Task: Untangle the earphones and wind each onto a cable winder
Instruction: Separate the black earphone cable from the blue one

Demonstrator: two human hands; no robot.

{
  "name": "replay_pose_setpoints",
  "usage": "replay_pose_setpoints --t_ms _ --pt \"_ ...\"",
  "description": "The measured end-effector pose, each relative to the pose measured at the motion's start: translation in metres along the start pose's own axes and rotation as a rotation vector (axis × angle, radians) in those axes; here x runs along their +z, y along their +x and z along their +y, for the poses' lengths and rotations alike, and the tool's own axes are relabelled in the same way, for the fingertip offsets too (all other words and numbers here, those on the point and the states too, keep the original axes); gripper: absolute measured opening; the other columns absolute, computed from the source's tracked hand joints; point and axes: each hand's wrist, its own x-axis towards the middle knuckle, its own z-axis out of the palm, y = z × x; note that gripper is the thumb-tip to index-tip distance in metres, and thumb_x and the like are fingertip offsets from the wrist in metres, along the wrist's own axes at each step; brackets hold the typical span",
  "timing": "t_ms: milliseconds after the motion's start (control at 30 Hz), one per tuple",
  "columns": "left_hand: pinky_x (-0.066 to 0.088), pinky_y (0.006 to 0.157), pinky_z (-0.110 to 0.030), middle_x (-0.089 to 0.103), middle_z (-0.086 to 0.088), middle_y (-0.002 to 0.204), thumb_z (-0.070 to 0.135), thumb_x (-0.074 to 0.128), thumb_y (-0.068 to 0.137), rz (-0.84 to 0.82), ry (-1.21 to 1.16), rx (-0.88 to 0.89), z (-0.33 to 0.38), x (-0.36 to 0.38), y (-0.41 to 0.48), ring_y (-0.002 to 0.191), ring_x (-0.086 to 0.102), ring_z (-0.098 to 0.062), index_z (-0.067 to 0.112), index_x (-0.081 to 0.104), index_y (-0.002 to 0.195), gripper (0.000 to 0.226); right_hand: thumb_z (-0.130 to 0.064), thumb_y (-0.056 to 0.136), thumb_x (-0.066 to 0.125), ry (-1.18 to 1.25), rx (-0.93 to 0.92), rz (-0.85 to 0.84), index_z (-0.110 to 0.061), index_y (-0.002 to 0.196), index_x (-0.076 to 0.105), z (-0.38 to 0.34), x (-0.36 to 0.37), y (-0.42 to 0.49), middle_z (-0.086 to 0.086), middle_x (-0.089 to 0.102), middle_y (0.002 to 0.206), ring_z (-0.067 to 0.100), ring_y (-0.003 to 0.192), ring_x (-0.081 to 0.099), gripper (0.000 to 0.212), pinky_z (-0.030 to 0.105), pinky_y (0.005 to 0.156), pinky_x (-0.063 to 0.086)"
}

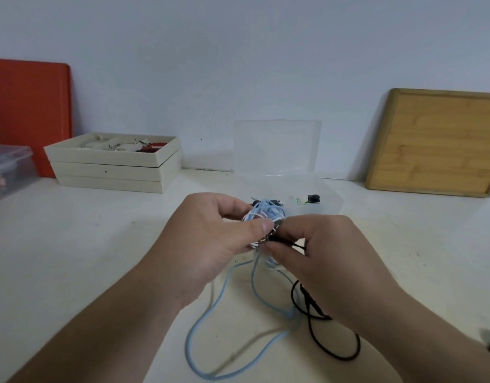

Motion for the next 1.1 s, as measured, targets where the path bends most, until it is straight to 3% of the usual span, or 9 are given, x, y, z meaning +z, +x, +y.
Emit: replay_pose_setpoints --t_ms 100,200,500,567,767,867,1000,1100 --pt "0.061 0.072 -0.028 0.077 -0.01 0.084 0.014 0.074 0.086 0.037 0.045 0.011 -0.0009 0.0003 0.0006 0.078 0.075 -0.019 0.01 0.078 0.086 0.005 -0.042 0.084 0.071 0.004 -0.001 0.048 -0.023 0.074 0.072 0.0012 0.0012 0.0009 -0.002 0.064 0.066 0.015 0.064 0.053 0.022 0.027 0.062 0.04" --pt "0.061 0.069 -0.027 0.077 -0.01 0.081 0.012 0.07 0.09 0.032 0.073 0.029 -0.0002 0.0005 0.0006 0.076 0.075 -0.021 0.01 0.077 0.085 0.008 -0.043 0.084 0.071 0.031 0.035 0.056 -0.021 0.071 0.072 -0.0002 0.0017 0.0007 0.0 0.062 0.062 0.013 0.055 0.048 0.025 0.026 0.056 0.038" --pt "0.063 0.075 -0.04 0.076 -0.007 0.077 0.006 0.067 0.085 0.07 0.204 0.051 0.0009 0.0018 -0.0019 0.071 0.075 -0.02 0.016 0.076 0.078 0.015 -0.039 0.083 0.074 0.107 0.094 0.079 -0.02 0.068 0.073 -0.0033 -0.0008 -0.0003 -0.014 0.046 0.041 0.008 0.043 0.042 0.024 0.017 0.045 0.034" --pt "0.063 0.074 -0.039 0.076 -0.007 0.075 0.007 0.065 0.085 0.078 0.245 0.066 0.0004 0.0019 -0.0011 0.071 0.075 -0.022 0.016 0.076 0.078 0.015 -0.04 0.084 0.073 0.107 0.09 0.092 -0.023 0.068 0.073 -0.0048 -0.0012 -0.001 -0.016 0.049 0.042 0.008 0.044 0.044 0.023 0.018 0.047 0.036" --pt "0.059 0.067 -0.029 0.076 -0.013 0.086 0.015 0.069 0.086 -0.036 -0.049 -0.021 0.0081 0.0009 -0.003 0.075 0.074 -0.018 0.007 0.075 0.085 0.01 -0.039 0.081 0.077 0.132 0.115 0.074 -0.026 0.061 0.068 -0.0059 -0.0042 0.0003 -0.02 0.053 0.044 0.004 0.046 0.05 0.025 0.016 0.05 0.039" --pt "0.061 0.068 -0.029 0.076 -0.013 0.09 0.014 0.067 0.09 -0.079 -0.05 -0.058 0.007 -0.0008 -0.0028 0.079 0.074 -0.017 0.006 0.075 0.09 0.011 -0.033 0.08 0.079 0.164 0.064 0.049 -0.029 0.054 0.063 -0.0066 -0.0045 -0.001 -0.021 0.051 0.044 0.001 0.046 0.05 0.031 0.012 0.048 0.035" --pt "0.062 0.073 -0.032 0.077 -0.01 0.095 0.011 0.064 0.093 -0.109 0.013 -0.057 0.0075 -0.0036 -0.0024 0.084 0.075 -0.018 0.008 0.076 0.094 0.012 -0.031 0.079 0.081 0.132 0.017 0.054 -0.025 0.064 0.072 -0.0016 -0.0022 -0.0001 -0.022 0.059 0.06 0.0 0.053 0.052 0.018 0.013 0.051 0.035" --pt "0.062 0.078 -0.033 0.077 -0.01 0.095 0.009 0.057 0.096 -0.095 0.082 -0.026 0.0056 -0.0011 -0.0016 0.085 0.075 -0.019 0.008 0.075 0.096 0.018 -0.033 0.079 0.079 0.106 0.027 0.074 -0.027 0.06 0.069 -0.0012 -0.0002 0.0004 -0.023 0.058 0.058 0.001 0.054 0.053 0.022 0.014 0.052 0.037"
